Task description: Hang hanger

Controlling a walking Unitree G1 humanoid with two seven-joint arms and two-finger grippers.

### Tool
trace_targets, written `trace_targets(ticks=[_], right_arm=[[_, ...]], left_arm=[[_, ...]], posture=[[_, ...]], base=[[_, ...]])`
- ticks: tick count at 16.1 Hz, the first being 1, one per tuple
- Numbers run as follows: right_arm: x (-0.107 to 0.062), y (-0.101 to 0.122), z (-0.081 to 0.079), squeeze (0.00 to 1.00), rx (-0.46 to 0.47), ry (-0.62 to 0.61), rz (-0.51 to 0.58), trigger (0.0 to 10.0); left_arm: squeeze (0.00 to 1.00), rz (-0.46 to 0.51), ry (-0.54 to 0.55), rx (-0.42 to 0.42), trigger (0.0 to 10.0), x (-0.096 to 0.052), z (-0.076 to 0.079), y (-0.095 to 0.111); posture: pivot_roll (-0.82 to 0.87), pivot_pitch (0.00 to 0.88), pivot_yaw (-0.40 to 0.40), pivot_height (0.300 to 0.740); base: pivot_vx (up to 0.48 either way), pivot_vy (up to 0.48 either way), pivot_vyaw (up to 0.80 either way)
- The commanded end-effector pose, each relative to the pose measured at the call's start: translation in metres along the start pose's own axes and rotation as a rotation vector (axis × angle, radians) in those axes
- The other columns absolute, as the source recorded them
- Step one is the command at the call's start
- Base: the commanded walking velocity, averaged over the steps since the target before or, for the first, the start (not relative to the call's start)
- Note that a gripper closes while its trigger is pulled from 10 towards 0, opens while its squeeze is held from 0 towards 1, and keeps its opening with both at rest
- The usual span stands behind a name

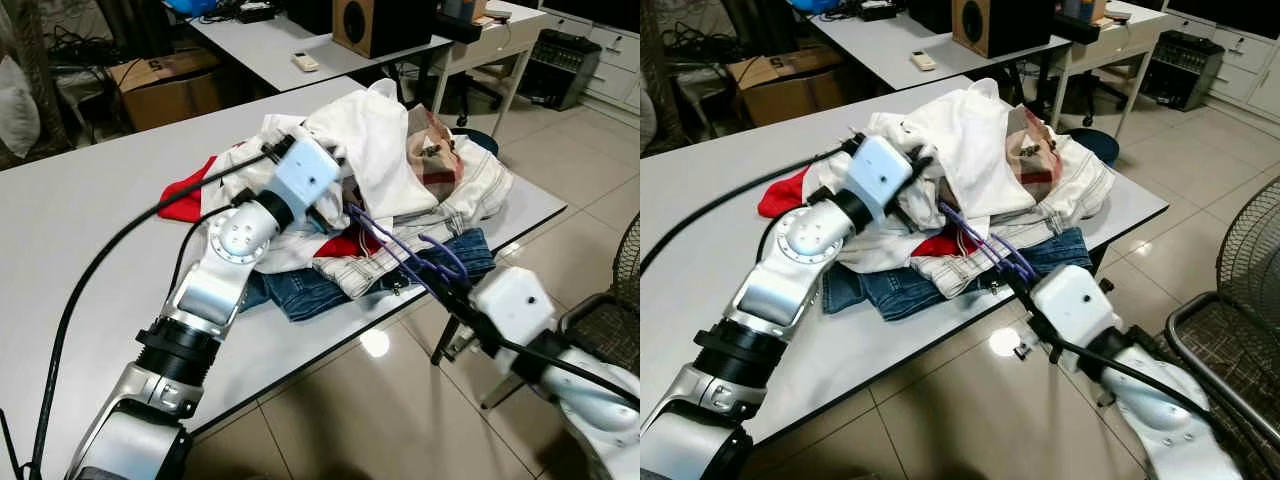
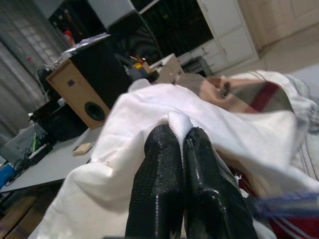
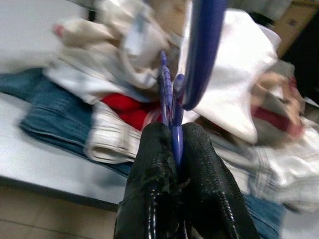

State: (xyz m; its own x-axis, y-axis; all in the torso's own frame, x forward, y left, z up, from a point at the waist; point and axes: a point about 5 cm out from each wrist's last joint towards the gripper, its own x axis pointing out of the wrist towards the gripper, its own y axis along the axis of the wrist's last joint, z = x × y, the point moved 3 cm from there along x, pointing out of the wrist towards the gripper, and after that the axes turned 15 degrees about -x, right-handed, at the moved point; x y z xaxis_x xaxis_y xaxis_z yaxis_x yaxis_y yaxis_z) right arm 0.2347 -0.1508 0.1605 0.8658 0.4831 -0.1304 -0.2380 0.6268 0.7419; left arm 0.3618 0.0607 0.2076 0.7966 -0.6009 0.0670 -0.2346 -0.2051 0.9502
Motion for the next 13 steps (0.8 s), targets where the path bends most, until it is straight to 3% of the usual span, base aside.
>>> trace_targets(ticks=[1, 5, 7, 9, 10, 13], right_arm=[[0.0, -0.008, 0.008, 0.0, -0.013, -0.052, -0.052, 10.0], [-0.006, -0.023, 0.046, 0.0, 0.0, -0.254, -0.153, 10.0], [-0.006, -0.022, 0.062, 0.0, 0.014, -0.327, -0.148, 10.0], [-0.003, -0.015, 0.056, 0.0, 0.032, -0.277, -0.106, 10.0], [0.001, -0.009, 0.042, 0.0, 0.033, -0.193, -0.069, 10.0], [0.005, -0.003, 0.022, 0.0, 0.054, -0.093, -0.034, 10.0]], left_arm=[[0.0, -0.001, -0.009, 0.03, 0.0, -0.002, 0.001, 0.002], [0.0, -0.018, 0.012, 0.083, 0.0, -0.004, -0.009, 0.001], [0.0, -0.015, 0.021, 0.097, 0.0, -0.004, -0.012, 0.003], [0.0, -0.001, 0.02, 0.088, 0.0, -0.003, -0.011, 0.007], [0.0, 0.01, 0.016, 0.073, 0.0, -0.002, -0.009, 0.009], [0.0, 0.03, 0.009, 0.044, 0.0, 0.0, -0.005, 0.014]], posture=[[-0.17, 0.0, 0.069, 0.74], [-0.17, 0.0, 0.071, 0.74], [-0.17, 0.0, 0.07, 0.74], [-0.17, 0.0, 0.07, 0.74], [-0.17, 0.0, 0.064, 0.74], [-0.17, 0.0, 0.065, 0.74]], base=[[0.0, 0.0, 0.0], [0.0, 0.0, 0.0], [0.0, 0.0, 0.0], [0.0, 0.0, 0.0], [0.0, 0.0, 0.0], [0.0, 0.0, 0.0]])
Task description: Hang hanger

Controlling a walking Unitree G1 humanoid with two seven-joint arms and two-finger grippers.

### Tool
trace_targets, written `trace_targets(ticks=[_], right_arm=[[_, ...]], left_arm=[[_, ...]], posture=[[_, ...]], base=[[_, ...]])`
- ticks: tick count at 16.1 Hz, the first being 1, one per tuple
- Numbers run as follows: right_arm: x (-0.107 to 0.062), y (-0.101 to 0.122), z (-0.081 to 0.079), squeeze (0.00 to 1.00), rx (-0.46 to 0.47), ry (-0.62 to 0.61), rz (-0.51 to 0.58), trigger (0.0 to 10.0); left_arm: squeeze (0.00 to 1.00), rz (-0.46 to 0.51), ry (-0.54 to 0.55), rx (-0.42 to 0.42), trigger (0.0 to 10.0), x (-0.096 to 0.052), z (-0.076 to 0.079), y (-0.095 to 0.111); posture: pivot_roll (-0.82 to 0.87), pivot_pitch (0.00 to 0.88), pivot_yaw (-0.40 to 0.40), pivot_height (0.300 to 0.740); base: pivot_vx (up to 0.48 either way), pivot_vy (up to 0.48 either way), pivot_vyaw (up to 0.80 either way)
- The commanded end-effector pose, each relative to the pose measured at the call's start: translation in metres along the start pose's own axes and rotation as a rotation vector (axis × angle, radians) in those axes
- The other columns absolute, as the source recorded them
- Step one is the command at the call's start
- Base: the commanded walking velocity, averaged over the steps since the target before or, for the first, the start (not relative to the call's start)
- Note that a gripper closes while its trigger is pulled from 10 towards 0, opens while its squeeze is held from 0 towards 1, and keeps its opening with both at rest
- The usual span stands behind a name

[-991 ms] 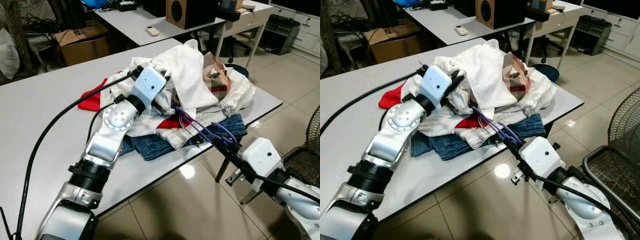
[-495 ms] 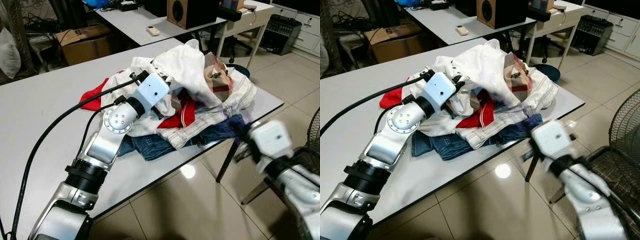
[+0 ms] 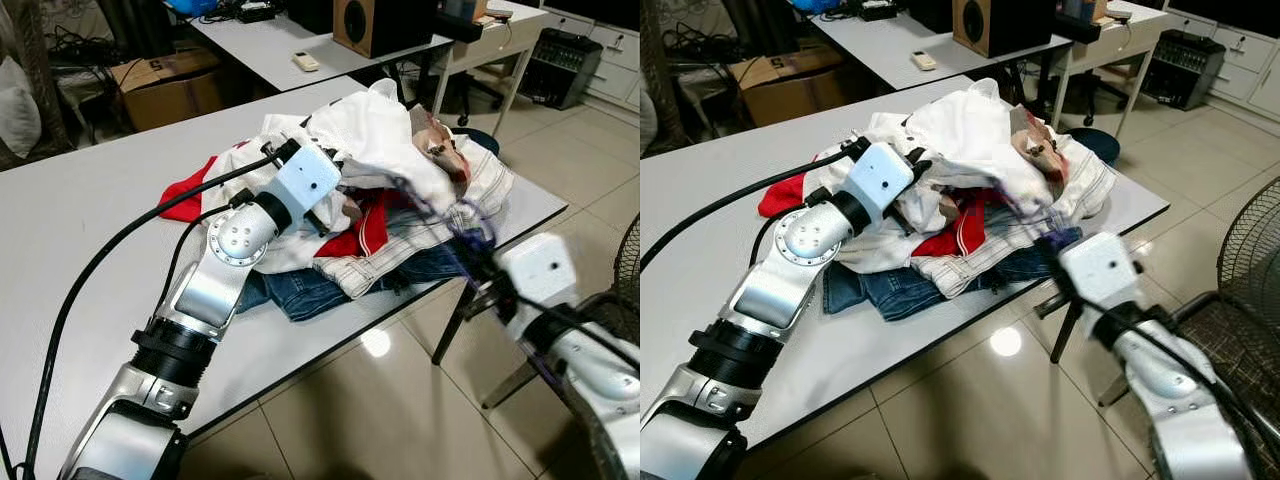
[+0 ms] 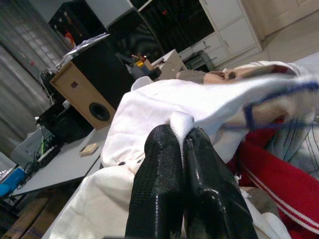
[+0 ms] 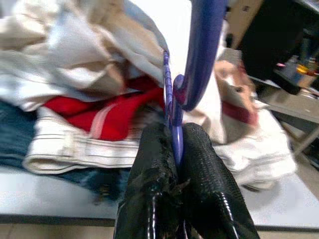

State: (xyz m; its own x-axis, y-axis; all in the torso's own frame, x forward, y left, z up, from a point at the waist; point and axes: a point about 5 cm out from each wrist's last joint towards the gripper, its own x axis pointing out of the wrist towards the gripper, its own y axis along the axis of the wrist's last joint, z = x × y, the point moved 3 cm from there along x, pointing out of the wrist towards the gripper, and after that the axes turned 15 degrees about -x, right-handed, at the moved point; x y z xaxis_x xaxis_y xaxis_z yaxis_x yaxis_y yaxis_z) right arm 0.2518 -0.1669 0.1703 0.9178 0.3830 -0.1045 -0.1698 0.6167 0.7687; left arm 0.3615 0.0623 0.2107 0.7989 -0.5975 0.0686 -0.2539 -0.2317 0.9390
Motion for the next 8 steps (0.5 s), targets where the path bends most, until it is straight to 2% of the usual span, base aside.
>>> trace_targets(ticks=[1, 5, 8], right_arm=[[0.0, 0.005, -0.005, 0.0, 0.008, 0.028, 0.024, 10.0], [0.002, 0.004, -0.01, 0.0, 0.037, 0.061, 0.026, 10.0], [0.013, 0.0, -0.002, 0.0, 0.116, 0.001, 0.04, 10.0]], left_arm=[[0.0, 0.037, 0.008, -0.003, 0.0, 0.001, -0.004, 0.013], [0.0, 0.058, 0.007, -0.015, 0.0, 0.003, -0.008, 0.02], [0.0, 0.058, -0.036, -0.009, 0.0, 0.004, -0.002, 0.021]], posture=[[-0.16, 0.0, 0.066, 0.74], [-0.16, 0.0, 0.08, 0.74], [-0.16, 0.0, 0.089, 0.74]], base=[[0.0, 0.0, 0.0], [0.0, 0.0, 0.0], [0.0, 0.0, 0.0]])
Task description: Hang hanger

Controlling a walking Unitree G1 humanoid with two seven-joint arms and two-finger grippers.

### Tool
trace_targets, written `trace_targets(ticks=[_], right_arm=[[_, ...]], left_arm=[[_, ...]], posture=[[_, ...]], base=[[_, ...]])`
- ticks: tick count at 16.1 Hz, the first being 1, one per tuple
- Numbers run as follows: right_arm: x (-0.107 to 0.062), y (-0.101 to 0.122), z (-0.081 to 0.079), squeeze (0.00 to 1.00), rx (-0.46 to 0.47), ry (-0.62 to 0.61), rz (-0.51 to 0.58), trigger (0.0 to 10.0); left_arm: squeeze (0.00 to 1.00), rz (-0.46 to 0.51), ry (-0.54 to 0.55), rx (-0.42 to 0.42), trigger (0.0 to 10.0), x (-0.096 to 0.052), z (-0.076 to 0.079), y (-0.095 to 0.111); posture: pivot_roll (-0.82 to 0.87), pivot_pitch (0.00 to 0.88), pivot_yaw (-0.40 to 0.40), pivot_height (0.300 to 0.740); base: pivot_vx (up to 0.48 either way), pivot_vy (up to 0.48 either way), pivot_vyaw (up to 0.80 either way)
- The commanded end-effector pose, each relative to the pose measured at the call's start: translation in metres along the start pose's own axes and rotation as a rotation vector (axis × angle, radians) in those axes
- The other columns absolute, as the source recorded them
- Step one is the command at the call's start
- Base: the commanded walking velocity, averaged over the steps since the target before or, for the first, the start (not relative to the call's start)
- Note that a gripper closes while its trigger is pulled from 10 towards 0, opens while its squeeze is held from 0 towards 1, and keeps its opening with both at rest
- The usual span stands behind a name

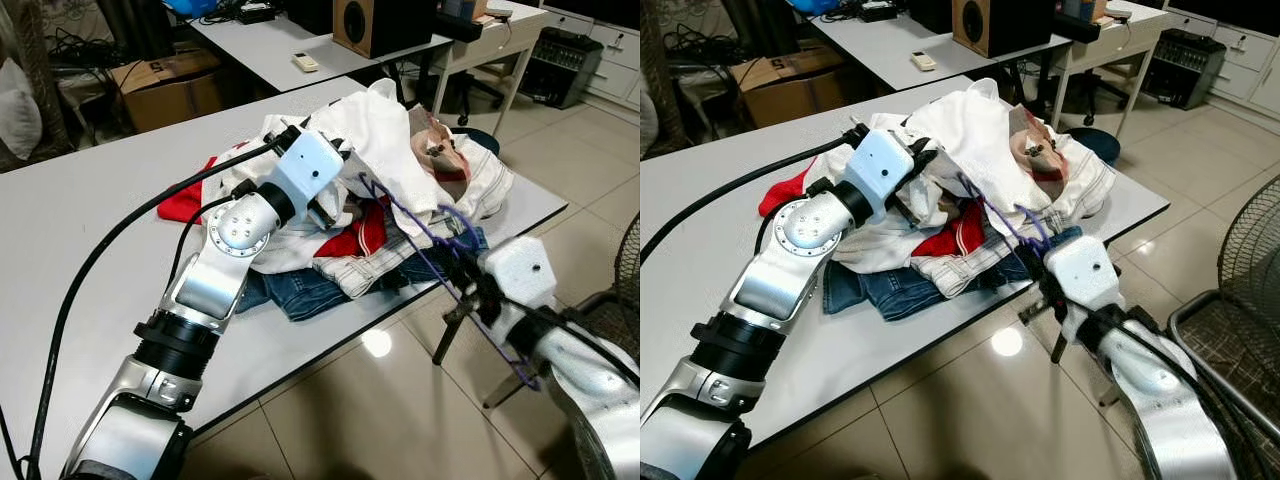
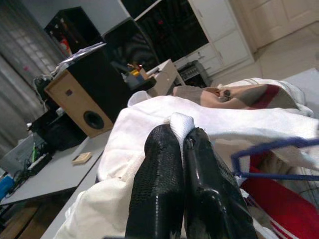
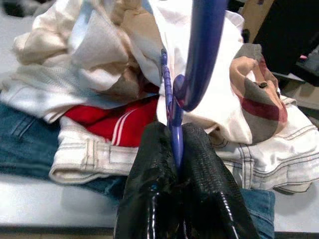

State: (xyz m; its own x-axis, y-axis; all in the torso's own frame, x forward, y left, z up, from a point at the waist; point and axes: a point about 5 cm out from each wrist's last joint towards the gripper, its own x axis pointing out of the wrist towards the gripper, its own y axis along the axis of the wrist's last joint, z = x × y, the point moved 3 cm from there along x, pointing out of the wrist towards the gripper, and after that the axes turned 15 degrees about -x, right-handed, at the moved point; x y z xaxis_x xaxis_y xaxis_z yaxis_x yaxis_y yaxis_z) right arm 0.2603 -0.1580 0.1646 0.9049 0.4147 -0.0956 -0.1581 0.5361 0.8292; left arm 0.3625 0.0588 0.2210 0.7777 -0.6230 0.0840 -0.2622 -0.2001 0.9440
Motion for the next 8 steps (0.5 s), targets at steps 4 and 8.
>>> trace_targets(ticks=[4, 8], right_arm=[[0.011, -0.003, 0.007, 0.0, 0.161, -0.032, 0.043, 10.0], [0.018, -0.009, 0.005, 0.0, 0.309, 0.009, 0.05, 10.0]], left_arm=[[0.0, 0.037, -0.024, 0.03, 0.0, 0.002, 0.0, 0.013], [0.0, 0.043, -0.018, 0.037, 0.0, 0.002, -0.003, 0.016]], posture=[[-0.16, 0.0, 0.087, 0.74], [-0.15, 0.0, 0.084, 0.74]], base=[[0.0, 0.0, 0.0], [0.0, 0.0, 0.0]])
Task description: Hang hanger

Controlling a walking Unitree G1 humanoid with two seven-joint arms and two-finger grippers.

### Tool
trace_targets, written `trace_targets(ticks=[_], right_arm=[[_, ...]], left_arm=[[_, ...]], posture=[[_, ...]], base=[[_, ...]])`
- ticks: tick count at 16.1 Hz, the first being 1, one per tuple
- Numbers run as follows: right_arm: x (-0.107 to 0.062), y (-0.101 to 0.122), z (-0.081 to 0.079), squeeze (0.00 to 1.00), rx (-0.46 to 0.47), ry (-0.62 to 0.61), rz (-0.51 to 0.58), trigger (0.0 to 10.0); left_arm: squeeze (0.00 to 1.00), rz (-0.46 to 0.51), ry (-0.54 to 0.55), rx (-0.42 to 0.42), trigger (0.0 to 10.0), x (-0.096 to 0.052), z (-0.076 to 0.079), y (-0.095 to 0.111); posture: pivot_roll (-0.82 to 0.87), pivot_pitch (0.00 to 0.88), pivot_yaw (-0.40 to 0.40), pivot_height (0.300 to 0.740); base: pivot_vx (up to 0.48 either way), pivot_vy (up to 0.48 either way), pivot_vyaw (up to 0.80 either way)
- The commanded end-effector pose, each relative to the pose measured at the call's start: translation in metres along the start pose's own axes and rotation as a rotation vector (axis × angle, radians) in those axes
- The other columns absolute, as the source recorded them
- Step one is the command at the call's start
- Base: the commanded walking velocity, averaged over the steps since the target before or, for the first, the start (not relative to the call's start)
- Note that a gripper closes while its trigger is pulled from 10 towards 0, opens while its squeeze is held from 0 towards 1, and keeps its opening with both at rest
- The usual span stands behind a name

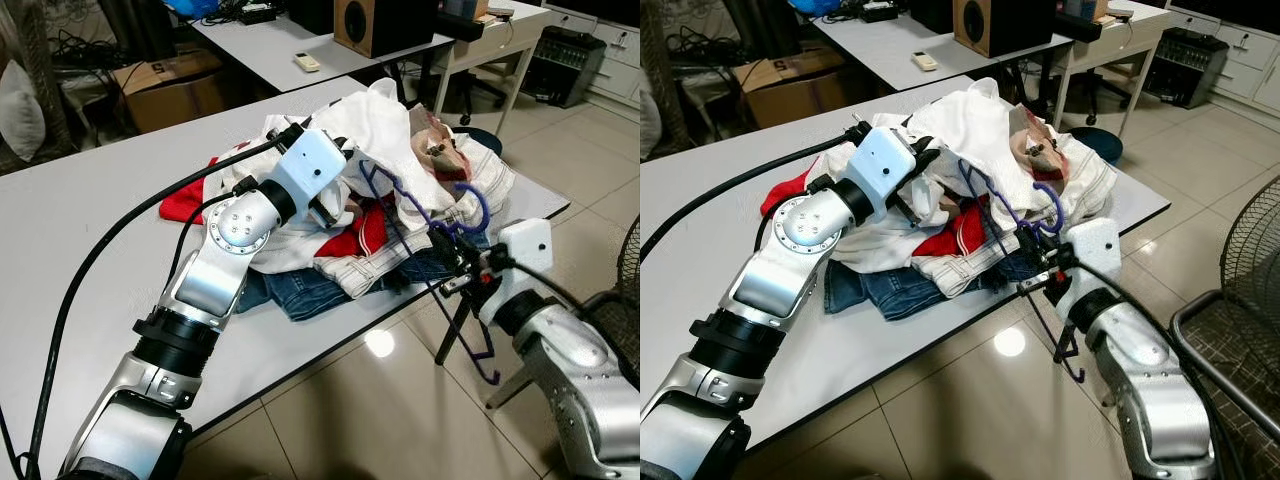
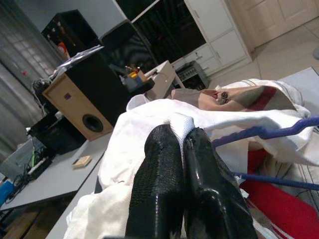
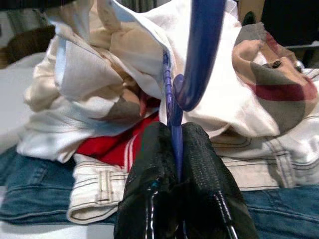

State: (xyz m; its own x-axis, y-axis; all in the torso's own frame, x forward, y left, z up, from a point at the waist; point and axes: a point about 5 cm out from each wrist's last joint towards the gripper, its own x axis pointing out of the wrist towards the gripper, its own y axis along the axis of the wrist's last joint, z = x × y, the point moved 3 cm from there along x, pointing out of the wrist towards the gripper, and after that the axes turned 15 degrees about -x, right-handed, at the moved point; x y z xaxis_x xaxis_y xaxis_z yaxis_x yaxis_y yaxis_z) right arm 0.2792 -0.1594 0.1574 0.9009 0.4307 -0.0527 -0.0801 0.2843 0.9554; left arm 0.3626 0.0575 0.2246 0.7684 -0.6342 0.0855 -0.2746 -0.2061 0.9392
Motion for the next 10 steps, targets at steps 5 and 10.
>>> trace_targets(ticks=[5, 10], right_arm=[[0.001, 0.042, 0.026, 0.0, 0.17, -0.15, 0.244, 10.0], [0.004, 0.025, 0.018, 0.0, 0.253, -0.117, 0.148, 10.0]], left_arm=[[0.0, 0.045, 0.002, 0.026, 0.0, 0.0, -0.005, 0.014], [0.0, 0.047, -0.007, 0.029, 0.0, 0.001, -0.003, 0.014]], posture=[[-0.15, 0.0, 0.087, 0.74], [-0.16, 0.0, 0.094, 0.74]], base=[[0.0, 0.0, 0.0], [0.0, 0.0, 0.0]])
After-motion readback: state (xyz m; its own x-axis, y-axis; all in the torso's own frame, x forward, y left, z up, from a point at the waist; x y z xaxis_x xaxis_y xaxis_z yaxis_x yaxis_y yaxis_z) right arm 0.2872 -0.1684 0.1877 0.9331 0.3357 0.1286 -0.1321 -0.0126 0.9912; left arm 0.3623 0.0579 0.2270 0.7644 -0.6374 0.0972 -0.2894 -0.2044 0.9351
